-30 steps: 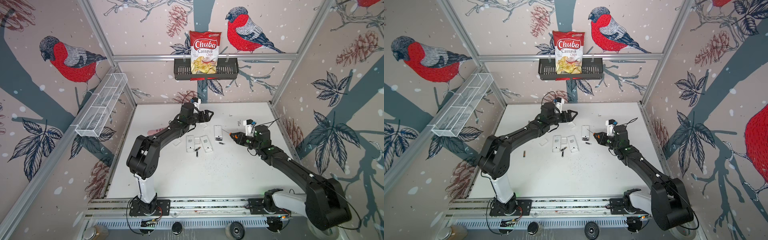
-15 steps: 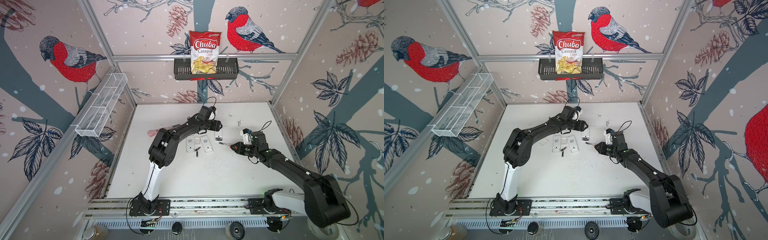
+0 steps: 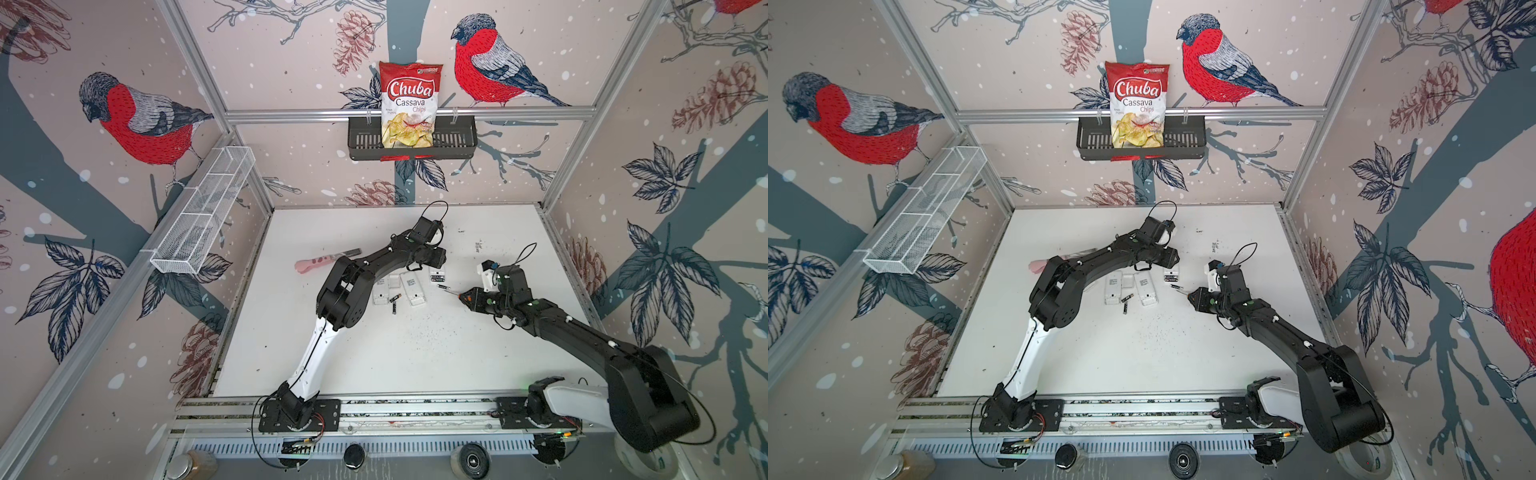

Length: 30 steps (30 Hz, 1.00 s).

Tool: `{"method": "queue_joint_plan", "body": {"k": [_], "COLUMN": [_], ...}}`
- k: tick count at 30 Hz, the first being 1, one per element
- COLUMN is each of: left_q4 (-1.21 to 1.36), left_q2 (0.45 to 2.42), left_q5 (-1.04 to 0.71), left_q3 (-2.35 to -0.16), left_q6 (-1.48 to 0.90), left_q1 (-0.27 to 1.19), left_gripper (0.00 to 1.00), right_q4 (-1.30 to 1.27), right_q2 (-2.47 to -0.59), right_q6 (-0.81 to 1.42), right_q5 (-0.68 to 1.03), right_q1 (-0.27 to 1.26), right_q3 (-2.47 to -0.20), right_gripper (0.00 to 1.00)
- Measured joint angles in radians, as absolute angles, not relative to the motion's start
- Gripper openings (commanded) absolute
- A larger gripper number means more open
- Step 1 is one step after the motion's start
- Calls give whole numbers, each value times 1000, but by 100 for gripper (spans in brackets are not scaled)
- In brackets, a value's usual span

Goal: Unload the batteries from the remote control

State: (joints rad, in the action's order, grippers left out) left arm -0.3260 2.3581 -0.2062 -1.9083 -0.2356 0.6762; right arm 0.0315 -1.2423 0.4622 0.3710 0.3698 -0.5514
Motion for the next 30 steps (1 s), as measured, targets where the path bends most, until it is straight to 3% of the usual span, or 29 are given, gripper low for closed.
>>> {"method": "queue_joint_plan", "body": {"k": [30], "left_q4": [-282], "left_q2": [2394], "left_q5": [-181], "left_q3": [-1906], "left_q6": [-218], "left_q1": [679], "left_gripper": [37], "right_q4": [-52], "right_q2": [-1284], "right_q6": [498], "right_q5": [210], "right_q1": [471], "right_q3": [-580], "right_gripper": [0]}}
